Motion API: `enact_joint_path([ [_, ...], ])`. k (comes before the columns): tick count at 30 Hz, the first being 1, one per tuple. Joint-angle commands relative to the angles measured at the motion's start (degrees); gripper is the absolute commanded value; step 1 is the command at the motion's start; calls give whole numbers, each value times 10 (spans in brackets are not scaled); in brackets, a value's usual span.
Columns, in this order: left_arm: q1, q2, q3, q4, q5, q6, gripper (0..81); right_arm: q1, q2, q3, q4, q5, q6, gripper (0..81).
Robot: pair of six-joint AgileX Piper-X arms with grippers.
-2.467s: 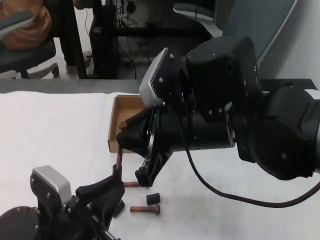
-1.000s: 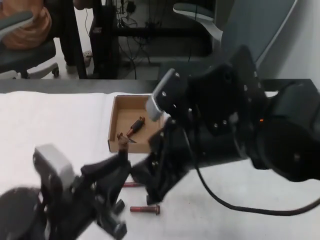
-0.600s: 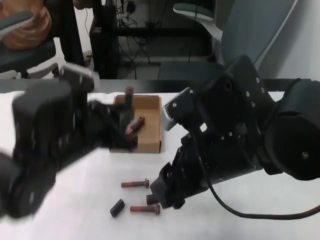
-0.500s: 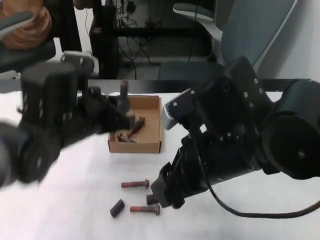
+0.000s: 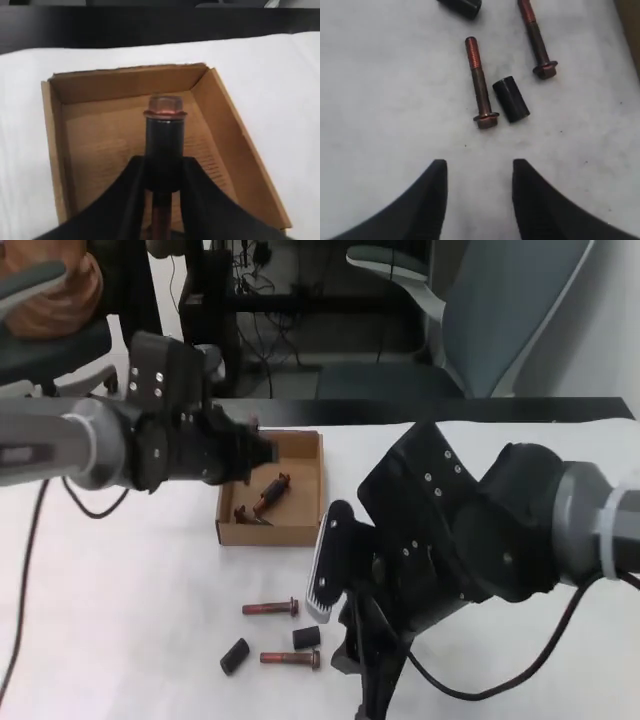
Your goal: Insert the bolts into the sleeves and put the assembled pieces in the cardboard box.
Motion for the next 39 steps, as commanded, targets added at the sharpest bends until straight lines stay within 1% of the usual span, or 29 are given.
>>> enact_joint_path([
  [1,1,14,-16,7,16,-3,94,-1,10,-19,-12,-1,-66,396],
  [3,1,18,-16,7,20,-3,224,2,23,-37,-12,-3,-105,396],
  [4,1,18,-16,7,20,-3,314,3,29,-49,-12,-3,-117,396],
  [5,1,18,-16,1,21,-3,420,3,38,-62,-12,-3,-129,396],
  [7,3,18,-16,-10,35,-3,672,3,59,-87,-8,-3,-146,396],
  [8,5,18,-18,-10,43,-12,700,3,70,-102,-3,-3,-154,396],
  [12,18,5,-18,0,81,-46,700,3,125,-153,29,7,-175,396],
  [16,44,-27,-18,39,92,-21,700,5,172,-182,65,77,-207,395],
  [17,54,-38,-18,52,92,-7,700,2,180,-186,78,82,-208,395],
  [20,85,-68,-18,73,92,7,700,-1,190,-190,100,83,-208,395],
  [25,127,-109,-16,76,93,1,700,-1,190,-189,74,68,-208,389],
  [29,140,-135,-16,78,93,2,700,4,191,-189,63,54,-208,389],
  [33,141,-147,-16,77,93,-1,700,8,194,-189,64,45,-208,384],
  [34,141,-148,-16,77,93,-6,700,8,199,-189,64,44,-208,357],
  [36,141,-148,-16,77,93,-13,700,8,208,-189,64,44,-208,279],
  [37,141,-148,-16,81,93,-13,700,9,215,-189,64,44,-208,217],
  [39,140,-148,-16,88,93,-8,700,10,223,-189,64,44,-208,123],
])
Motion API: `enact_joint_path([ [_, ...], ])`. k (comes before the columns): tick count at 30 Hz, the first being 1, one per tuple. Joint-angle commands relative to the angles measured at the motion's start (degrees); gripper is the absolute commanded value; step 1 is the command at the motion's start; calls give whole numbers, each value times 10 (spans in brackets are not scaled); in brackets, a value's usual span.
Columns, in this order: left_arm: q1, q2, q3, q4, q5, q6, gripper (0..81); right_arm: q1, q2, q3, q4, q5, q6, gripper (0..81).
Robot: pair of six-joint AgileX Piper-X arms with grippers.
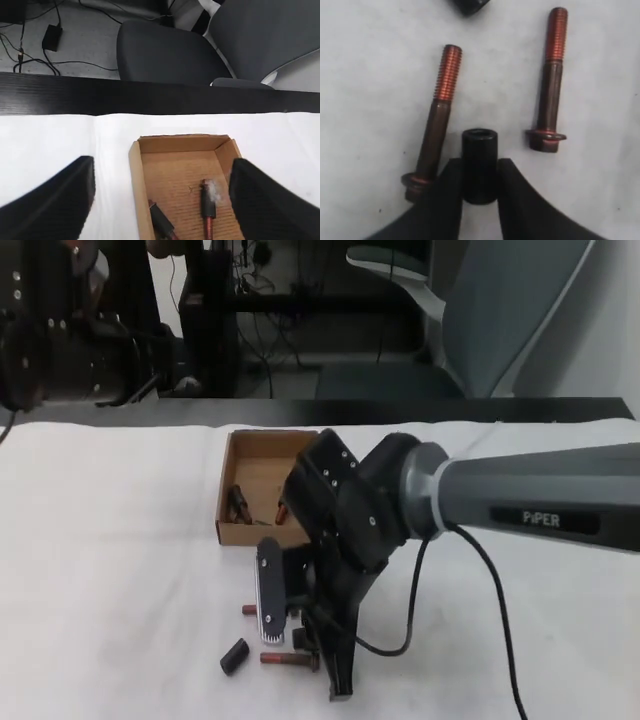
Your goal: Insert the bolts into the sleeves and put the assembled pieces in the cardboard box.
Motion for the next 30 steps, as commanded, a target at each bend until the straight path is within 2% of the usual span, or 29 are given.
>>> enact_joint_path([
  [1,0,-9,-5,12,4,9,700,3,14,-4,4,-7,-1,66],
  [3,0,-9,-5,28,4,24,700,5,14,-3,5,-2,4,0],
  [7,-1,-9,-5,100,6,74,700,3,2,-4,0,26,87,0],
  [11,-16,-9,-5,196,51,169,693,-13,-42,-3,-26,26,188,0],
  [13,-33,-9,-5,265,80,230,666,-27,-70,1,-43,26,231,0],
  [16,-72,-8,-5,348,80,318,665,-41,-101,3,-45,19,270,0],
  [19,-124,-8,-5,395,53,386,665,-50,-124,5,-44,19,341,0],
  [23,-203,-8,-5,406,-75,490,665,-61,-147,14,-40,31,374,0],
  [26,-236,-6,-5,370,-112,525,665,-62,-170,13,-21,32,394,0],
  [30,-244,7,-5,301,-116,536,665,-65,-220,13,-13,31,377,0],
])
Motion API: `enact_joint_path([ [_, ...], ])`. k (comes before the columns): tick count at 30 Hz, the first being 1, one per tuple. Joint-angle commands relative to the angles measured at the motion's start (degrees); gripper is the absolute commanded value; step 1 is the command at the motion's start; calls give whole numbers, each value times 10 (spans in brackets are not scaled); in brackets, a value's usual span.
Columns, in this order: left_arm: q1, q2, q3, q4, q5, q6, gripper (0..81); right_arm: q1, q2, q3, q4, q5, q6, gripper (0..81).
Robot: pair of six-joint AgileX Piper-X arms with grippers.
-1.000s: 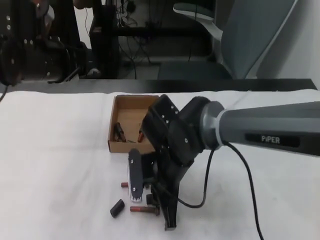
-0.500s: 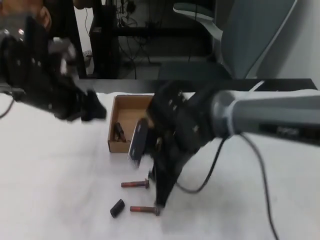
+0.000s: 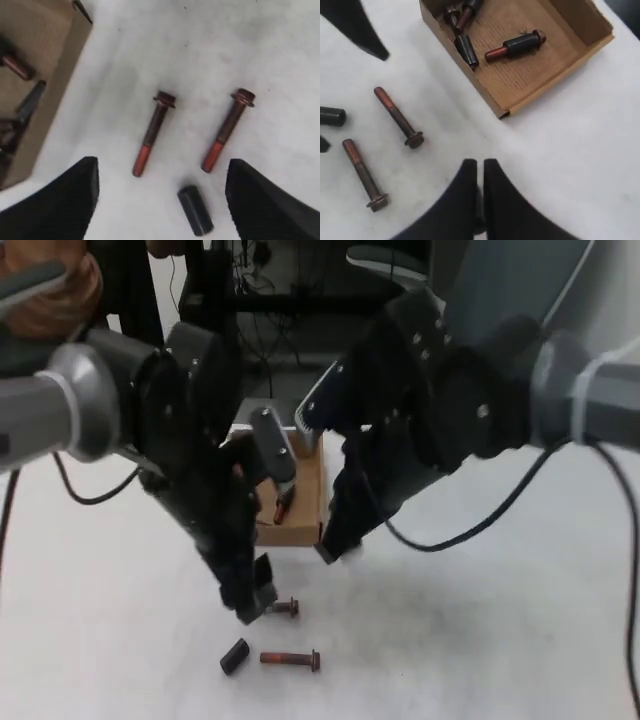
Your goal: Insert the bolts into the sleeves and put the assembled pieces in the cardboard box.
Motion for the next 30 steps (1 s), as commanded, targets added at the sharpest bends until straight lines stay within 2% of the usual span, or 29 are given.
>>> enact_joint_path([
  [1,-4,11,-5,-44,-12,16,665,-9,-53,-3,1,-14,-19,0],
  [5,-4,45,-5,-44,-18,27,657,-37,-103,-3,1,-97,-7,0],
  [7,-7,59,-5,-42,-25,37,622,-50,-125,-3,3,-126,2,0],
  [15,-19,105,-7,-16,-25,70,601,-55,-135,6,71,-129,-47,0],
  [21,-22,110,-8,-50,-40,119,601,-55,-125,36,78,-172,-12,6],
  [22,-22,114,-9,-59,-43,119,601,-55,-125,38,78,-182,-1,46],
  [24,-22,127,-18,-66,-50,120,601,-55,-125,38,87,-191,15,214],
  [25,-22,137,-25,-62,-50,120,601,-55,-125,38,92,-187,23,382],
  [27,-24,153,-37,-56,-50,120,601,-55,-125,38,100,-155,65,637],
  [28,-24,161,-42,-50,-50,126,601,-55,-125,38,108,-132,90,700],
  [30,-28,176,-49,-36,-58,138,598,-55,-125,38,128,-91,145,700],
])
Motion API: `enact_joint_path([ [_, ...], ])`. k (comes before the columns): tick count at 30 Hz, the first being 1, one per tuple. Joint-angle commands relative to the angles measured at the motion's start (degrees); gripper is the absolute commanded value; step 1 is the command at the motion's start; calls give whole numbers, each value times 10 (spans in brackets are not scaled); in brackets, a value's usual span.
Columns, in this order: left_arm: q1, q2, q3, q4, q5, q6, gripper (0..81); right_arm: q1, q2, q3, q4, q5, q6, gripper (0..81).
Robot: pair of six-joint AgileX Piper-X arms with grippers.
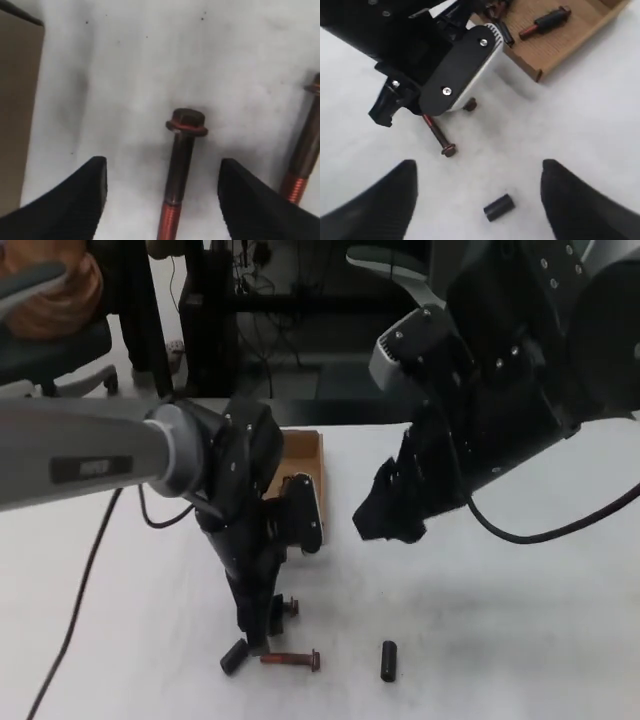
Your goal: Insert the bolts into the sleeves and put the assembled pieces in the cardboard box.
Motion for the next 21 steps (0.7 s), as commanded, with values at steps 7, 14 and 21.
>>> enact_joint_path([
  [7,-11,39,-17,28,-13,21,455,-1,-3,34,40,75,213,605],
  [14,-18,30,-17,15,-14,-72,18,20,-1,154,-95,84,339,605],
  [21,17,-62,-3,-45,66,-212,18,71,36,176,-145,132,403,598],
])
